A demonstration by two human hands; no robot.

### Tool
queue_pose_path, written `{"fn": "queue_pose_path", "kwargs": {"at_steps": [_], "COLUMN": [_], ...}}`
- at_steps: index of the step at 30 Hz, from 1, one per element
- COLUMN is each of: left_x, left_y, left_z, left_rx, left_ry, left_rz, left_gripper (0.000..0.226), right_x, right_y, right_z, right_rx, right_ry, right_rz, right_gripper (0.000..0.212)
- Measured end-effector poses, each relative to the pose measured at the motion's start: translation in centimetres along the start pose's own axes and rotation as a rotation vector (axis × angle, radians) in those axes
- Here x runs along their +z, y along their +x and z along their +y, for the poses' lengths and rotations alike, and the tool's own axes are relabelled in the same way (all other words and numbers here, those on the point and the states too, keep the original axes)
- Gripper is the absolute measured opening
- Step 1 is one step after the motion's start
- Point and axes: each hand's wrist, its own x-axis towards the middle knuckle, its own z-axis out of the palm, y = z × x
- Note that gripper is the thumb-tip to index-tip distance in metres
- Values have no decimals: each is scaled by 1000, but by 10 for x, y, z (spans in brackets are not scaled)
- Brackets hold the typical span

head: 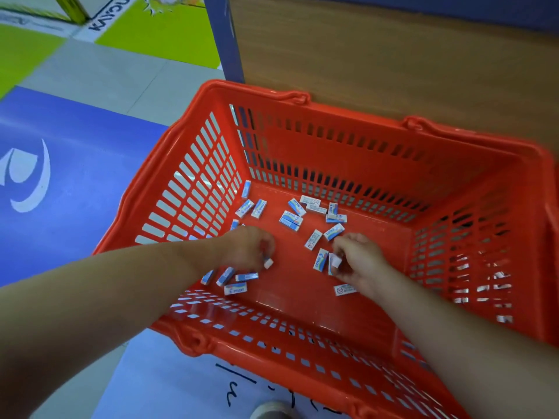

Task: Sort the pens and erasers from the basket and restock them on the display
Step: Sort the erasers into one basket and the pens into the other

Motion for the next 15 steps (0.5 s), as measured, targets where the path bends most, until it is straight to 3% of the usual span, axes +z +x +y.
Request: {"fn": "queue_pose_path", "kwargs": {"at_steps": [2,5,7,10,15], "left_x": [-11,-31,-37,-31,-45], "left_y": [-4,-12,-13,-11,-7], "left_z": [10,36,57,75,64], "left_rx": [-72,-1,114,177,-37], "left_ry": [-353,-793,-726,-582,-1029], "left_rz": [11,-11,-25,-67,67], "left_gripper": [22,26,27,31,27], "right_x": [2,5,11,21,18], "right_y": [-9,-15,-16,-20,-20], "right_z": [-2,-3,-5,-7,-9], "right_rx": [159,251,265,287,258], "right_ry": [142,150,177,213,280], "right_rz": [-143,-325,-431,-550,-542], "right_gripper": [31,32,28,39,23]}}
